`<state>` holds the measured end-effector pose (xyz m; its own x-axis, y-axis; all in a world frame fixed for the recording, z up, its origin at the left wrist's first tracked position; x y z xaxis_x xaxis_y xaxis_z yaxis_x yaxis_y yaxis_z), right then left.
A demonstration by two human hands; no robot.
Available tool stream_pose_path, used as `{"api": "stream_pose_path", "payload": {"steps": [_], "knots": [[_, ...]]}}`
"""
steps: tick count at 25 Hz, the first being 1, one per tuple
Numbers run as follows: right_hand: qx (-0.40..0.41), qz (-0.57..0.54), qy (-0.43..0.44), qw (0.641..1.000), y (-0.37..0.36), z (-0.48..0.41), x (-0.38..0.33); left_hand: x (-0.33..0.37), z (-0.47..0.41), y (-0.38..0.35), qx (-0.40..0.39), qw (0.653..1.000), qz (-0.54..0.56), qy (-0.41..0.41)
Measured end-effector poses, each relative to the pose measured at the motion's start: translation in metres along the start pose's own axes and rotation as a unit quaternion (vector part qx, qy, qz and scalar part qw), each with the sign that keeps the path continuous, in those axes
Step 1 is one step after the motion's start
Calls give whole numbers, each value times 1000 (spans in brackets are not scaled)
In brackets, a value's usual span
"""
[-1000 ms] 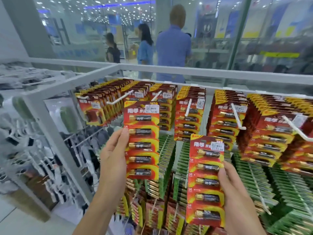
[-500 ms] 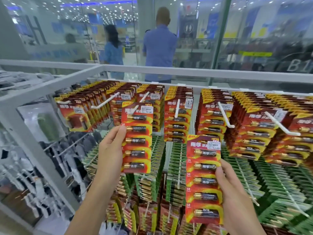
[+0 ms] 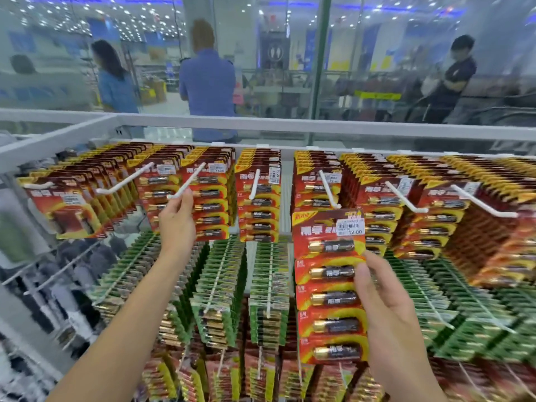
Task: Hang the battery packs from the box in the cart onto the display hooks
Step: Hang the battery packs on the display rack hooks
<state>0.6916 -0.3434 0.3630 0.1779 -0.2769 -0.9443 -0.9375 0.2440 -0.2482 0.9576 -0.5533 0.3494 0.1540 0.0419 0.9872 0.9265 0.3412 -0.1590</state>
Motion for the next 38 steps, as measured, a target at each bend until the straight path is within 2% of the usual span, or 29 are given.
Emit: {"api": "stream_pose_path", "payload": {"steps": [3, 10, 15, 22, 27, 32, 35, 38], "knots": [[25, 23, 32, 999, -3, -3, -12, -6, -3, 1, 20, 999, -23, -30], [34, 41, 33, 998, -4, -22, 0, -4, 0, 7, 16, 996, -55, -74], [36, 68, 60, 995, -22, -68, 10, -7, 4, 10, 29, 990, -87, -106], [60, 135, 44, 988, -21, -124, 29, -12, -1, 12, 16, 993, -80, -83], [69, 151, 66, 984, -15, -119, 33, -18, -3, 21, 10, 992, -83, -94], [95, 184, 73, 976, -2, -101, 41, -29, 30, 42, 5, 996, -73, -48], [119, 188, 66, 973, 13, -74, 48, -30, 70, 50, -19, 998, -55, -27], [149, 196, 34, 969, 37, -33, 55, -39, 112, 43, -92, 995, -32, 21]]}}
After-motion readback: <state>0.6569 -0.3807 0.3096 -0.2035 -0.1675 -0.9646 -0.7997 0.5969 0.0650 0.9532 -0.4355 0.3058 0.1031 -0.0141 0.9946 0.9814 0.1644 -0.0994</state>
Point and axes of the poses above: each hand's wrist, its own z-axis away from the middle knuckle, its own y-axis out of the back of the hand, x = y × z, the point moved 1 cm from there along -z, towards the middle knuckle, and after that the axes turned 10 degrees about y, right-handed, at the moved point
